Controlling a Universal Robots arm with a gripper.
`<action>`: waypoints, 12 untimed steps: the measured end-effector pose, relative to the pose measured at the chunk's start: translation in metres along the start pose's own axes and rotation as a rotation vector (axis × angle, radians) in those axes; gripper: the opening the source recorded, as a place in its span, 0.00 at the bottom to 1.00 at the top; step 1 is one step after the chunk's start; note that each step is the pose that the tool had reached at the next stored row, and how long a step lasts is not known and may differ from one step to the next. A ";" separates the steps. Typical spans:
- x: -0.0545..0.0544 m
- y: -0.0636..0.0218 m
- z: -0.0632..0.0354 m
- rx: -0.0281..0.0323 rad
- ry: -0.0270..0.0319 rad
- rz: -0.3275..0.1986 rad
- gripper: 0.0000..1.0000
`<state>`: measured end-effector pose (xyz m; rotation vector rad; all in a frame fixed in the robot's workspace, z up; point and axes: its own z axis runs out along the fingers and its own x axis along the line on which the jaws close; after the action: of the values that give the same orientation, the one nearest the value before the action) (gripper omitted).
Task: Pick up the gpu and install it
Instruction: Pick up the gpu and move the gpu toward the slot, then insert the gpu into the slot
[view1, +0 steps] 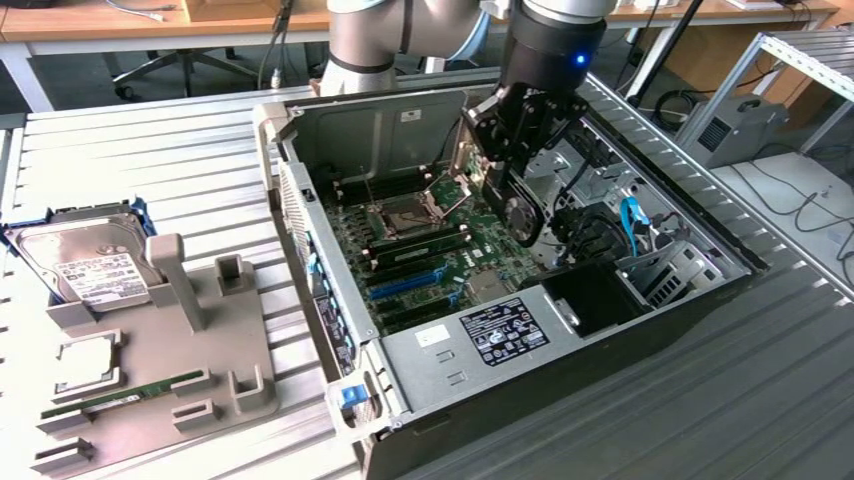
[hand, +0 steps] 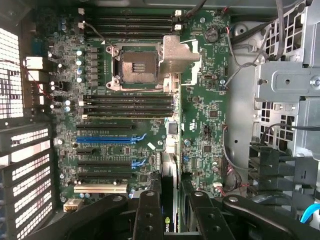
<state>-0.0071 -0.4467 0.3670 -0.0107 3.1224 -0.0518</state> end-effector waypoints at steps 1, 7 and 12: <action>-0.001 0.0001 0.0004 -0.0002 0.0001 0.000 0.26; -0.001 0.0002 0.0004 -0.0001 0.0002 0.000 0.26; -0.001 0.0002 0.0004 -0.0001 0.0001 0.000 0.26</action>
<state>-0.0065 -0.4465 0.3666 -0.0107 3.1226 -0.0517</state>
